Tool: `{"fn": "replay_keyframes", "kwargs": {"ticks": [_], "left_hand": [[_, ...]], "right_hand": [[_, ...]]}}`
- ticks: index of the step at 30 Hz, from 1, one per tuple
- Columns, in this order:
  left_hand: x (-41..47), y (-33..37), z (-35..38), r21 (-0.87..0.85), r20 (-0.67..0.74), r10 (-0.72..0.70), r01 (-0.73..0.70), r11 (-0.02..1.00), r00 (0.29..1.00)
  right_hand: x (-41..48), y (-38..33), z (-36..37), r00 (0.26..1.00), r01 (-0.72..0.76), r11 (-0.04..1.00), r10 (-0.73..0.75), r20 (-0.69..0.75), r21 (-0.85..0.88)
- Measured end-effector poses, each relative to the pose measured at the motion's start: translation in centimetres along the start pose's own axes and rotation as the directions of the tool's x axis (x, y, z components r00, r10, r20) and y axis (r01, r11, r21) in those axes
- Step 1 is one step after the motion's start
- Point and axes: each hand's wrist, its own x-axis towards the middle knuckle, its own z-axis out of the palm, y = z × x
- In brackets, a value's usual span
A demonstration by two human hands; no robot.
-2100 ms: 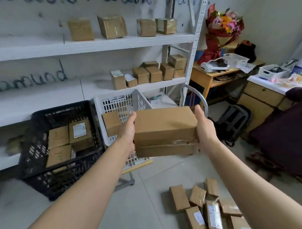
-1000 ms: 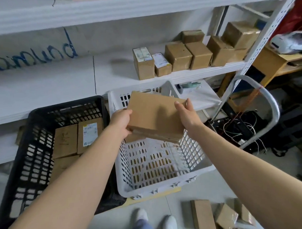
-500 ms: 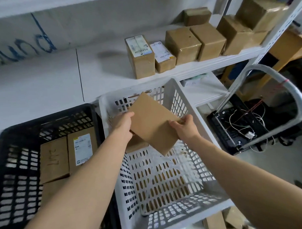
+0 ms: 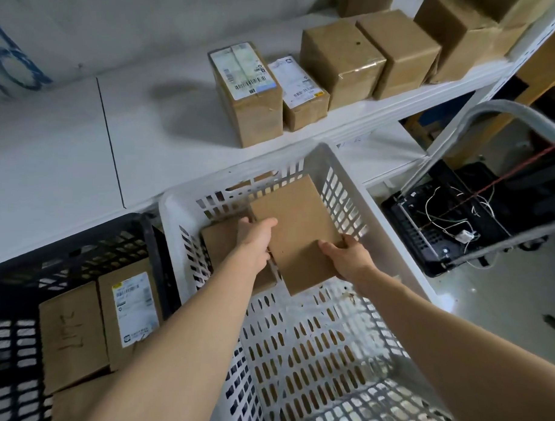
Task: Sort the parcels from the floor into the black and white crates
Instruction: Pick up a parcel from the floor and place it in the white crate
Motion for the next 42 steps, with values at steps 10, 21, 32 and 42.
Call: {"fn": "replay_keyframes", "kwargs": {"ticks": [10, 21, 32, 42], "left_hand": [[5.1, -1.4, -1.0, 0.073, 0.074, -0.135, 0.130, 0.989, 0.988], [4.2, -1.7, -0.7, -0.040, 0.090, -0.093, 0.097, 0.994, 0.992], [-6.2, 2.9, -0.3, -0.102, 0.131, 0.146, -0.133, 0.986, 0.981], [-19.8, 4.6, 1.2, -0.171, 0.252, 0.457, -0.426, 0.888, 0.853]], "right_hand": [[4.5, -0.6, 3.5, 0.994, -0.094, 0.991, 0.099, 0.055, -0.098], [4.6, -2.0, 3.0, 0.994, 0.054, 0.970, -0.029, 0.109, -0.235], [-2.9, -8.0, -2.1, 0.935, 0.353, 0.934, -0.350, 0.060, -0.052], [-14.4, -8.1, -9.8, 0.848, 0.526, 0.784, -0.513, -0.133, 0.331]]}}
